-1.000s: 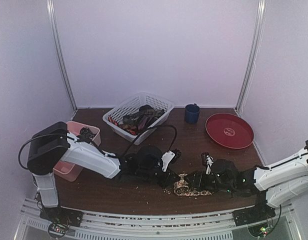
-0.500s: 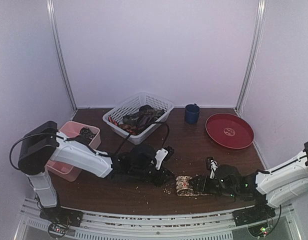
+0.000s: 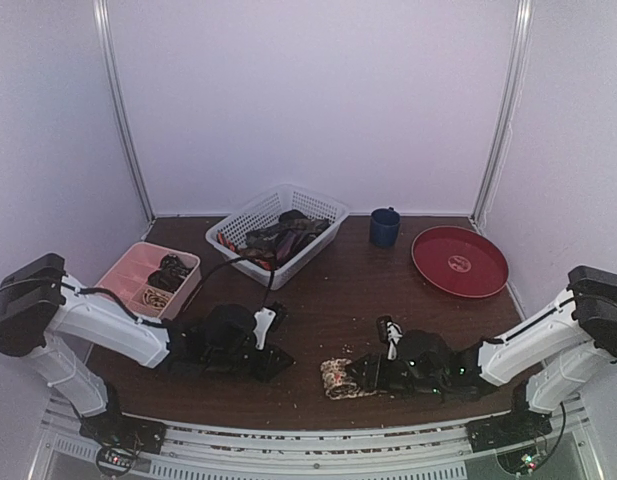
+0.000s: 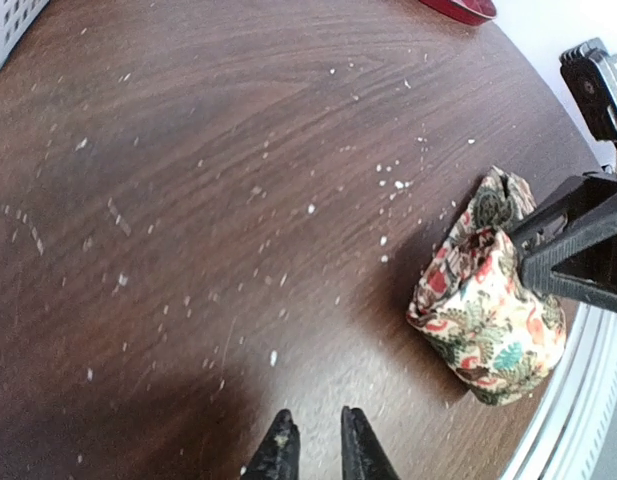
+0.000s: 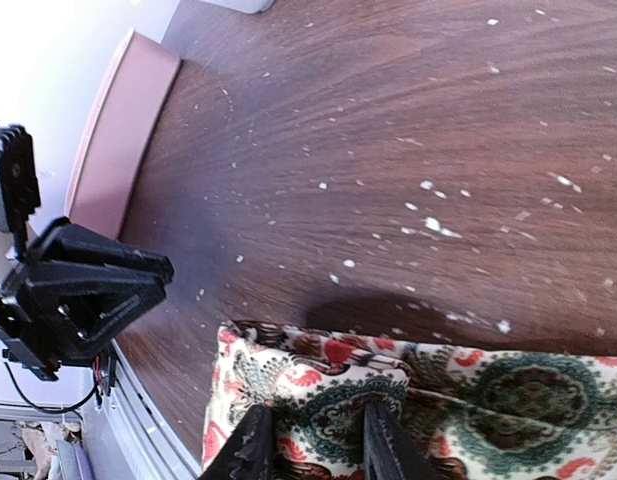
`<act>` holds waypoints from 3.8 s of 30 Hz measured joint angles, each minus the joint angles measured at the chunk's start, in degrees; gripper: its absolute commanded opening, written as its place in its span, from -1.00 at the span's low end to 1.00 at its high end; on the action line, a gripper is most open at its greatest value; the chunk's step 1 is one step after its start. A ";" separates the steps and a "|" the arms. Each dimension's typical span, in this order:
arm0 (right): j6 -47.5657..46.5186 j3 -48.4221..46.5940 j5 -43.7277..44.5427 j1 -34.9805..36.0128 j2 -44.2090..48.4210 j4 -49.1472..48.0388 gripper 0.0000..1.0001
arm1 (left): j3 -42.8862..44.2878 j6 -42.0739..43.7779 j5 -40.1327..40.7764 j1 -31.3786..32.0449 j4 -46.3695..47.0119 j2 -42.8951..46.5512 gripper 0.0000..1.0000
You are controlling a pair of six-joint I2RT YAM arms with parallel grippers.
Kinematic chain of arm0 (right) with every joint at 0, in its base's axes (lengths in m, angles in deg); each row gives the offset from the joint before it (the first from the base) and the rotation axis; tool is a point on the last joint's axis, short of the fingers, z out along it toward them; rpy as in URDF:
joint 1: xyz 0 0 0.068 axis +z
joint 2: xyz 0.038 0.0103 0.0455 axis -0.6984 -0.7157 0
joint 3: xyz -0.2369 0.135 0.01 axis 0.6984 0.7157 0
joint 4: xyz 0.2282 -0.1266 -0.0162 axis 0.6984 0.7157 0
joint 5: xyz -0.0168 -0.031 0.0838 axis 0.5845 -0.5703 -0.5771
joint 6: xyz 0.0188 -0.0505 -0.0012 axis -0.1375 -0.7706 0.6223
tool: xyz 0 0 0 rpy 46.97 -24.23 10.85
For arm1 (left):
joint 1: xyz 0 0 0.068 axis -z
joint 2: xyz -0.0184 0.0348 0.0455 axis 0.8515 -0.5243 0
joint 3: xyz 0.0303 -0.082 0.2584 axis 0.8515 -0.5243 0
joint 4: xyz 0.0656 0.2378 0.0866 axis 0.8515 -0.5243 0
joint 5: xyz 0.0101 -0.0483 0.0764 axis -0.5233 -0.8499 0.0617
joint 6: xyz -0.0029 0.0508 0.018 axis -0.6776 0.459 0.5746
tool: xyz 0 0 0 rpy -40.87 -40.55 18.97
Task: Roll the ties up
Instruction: Fold the tie at the center of the board.
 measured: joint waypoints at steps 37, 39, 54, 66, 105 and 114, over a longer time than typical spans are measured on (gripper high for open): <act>-2.82 2.32 2.29 0.39 4.24 3.21 -0.37 | 6.93 -3.23 -9.94 4.31 16.50 -17.46 -0.87; -3.19 2.32 2.91 0.39 4.68 4.11 -0.40 | 7.45 -3.13 -10.32 4.31 16.48 -17.57 -0.87; -6.43 2.25 8.66 0.39 10.45 14.40 -0.37 | 9.75 -2.54 -11.67 4.31 16.33 -17.57 -0.85; -6.91 1.44 9.01 0.39 18.58 19.12 -0.04 | 11.58 -2.19 -11.98 4.33 15.52 -17.57 -0.85; -14.32 6.47 2.82 -3.58 14.99 11.08 -0.19 | 13.00 0.20 -9.92 4.63 12.15 -16.55 -0.62; -12.79 10.62 -3.32 -5.77 14.32 1.99 -0.20 | 12.70 2.45 -9.44 4.63 11.93 -15.10 -0.38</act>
